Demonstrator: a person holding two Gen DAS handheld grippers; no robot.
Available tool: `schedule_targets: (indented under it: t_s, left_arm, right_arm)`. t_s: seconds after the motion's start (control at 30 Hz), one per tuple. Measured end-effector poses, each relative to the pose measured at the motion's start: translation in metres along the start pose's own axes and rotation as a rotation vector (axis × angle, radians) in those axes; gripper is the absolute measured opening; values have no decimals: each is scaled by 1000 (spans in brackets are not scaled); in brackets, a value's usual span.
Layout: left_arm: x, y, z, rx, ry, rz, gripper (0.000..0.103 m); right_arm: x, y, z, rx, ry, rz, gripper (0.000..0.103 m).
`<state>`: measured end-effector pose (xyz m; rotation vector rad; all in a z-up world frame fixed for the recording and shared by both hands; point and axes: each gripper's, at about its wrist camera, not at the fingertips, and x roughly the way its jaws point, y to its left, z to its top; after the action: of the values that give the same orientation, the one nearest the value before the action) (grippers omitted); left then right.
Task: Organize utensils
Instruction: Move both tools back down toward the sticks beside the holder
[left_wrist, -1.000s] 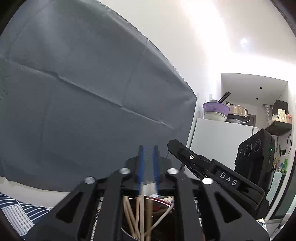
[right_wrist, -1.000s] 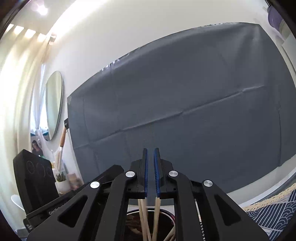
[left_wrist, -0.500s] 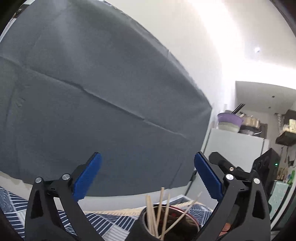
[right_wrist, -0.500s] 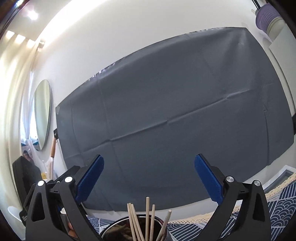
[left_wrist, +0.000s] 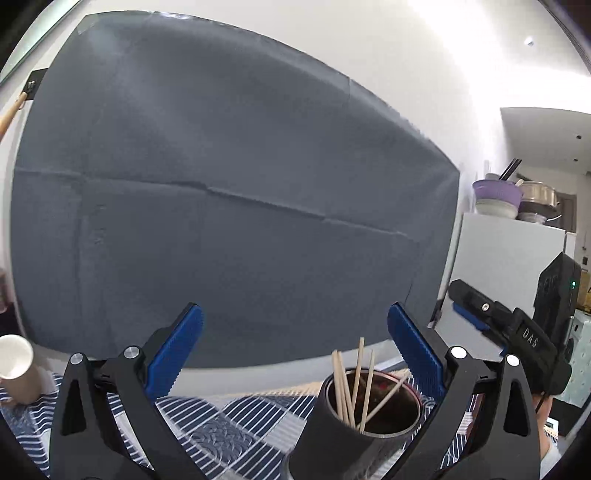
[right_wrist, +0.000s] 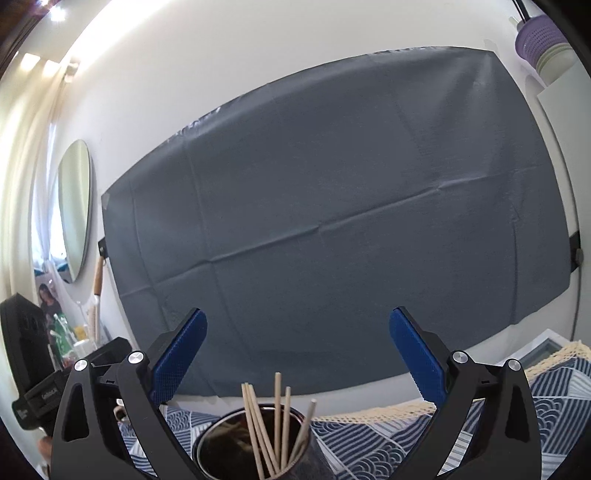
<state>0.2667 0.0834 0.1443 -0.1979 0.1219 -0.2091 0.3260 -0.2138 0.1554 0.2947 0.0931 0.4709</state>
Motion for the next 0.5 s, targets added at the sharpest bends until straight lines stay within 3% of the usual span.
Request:
schedule_targets:
  t_s: [0.33, 0.5]
  left_arm:
    - [-25, -12, -16, 6, 121, 87, 97]
    - [-37, -15, -30, -50, 164, 86, 97]
  right_arm:
    - [-30, -14, -3, -101, 116, -49, 95]
    - [-36, -20, -20, -141, 223, -12, 95]
